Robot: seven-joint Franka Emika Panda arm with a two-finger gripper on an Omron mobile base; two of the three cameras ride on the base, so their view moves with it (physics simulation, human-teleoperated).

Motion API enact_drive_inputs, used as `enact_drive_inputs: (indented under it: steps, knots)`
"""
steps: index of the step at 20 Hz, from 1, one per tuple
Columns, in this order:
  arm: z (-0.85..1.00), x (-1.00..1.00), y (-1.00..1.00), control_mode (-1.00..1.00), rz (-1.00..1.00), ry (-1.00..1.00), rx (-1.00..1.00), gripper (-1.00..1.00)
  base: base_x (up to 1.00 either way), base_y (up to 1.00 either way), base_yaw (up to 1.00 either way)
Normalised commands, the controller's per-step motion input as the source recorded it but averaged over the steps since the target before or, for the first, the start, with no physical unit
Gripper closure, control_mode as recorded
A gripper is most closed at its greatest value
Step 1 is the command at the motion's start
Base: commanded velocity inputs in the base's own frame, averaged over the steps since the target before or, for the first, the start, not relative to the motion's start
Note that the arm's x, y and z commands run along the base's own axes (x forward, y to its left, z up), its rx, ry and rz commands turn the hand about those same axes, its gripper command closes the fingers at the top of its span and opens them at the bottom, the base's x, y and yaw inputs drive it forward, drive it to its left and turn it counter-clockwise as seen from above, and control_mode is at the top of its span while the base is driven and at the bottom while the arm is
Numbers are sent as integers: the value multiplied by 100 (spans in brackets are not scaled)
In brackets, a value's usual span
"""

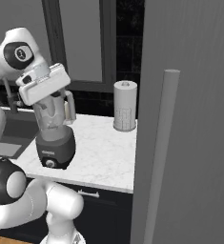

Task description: Close the lid blender by securely placing the lid on top.

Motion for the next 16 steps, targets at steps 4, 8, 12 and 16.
enact_drive_inputs:
  steps: [4,8,12,16]
  knots:
    - [0,-76,0,-100,-12,-20,0,-100,0,0,0]
    - [0,-79,-4,-100,-3,-42,0,-100,0,0,0]
    - [-4,-61,-14,-100,3,-54,2,-100,0,0,0]
    - [-12,-32,-40,-100,7,-18,6,-100,0,0,0]
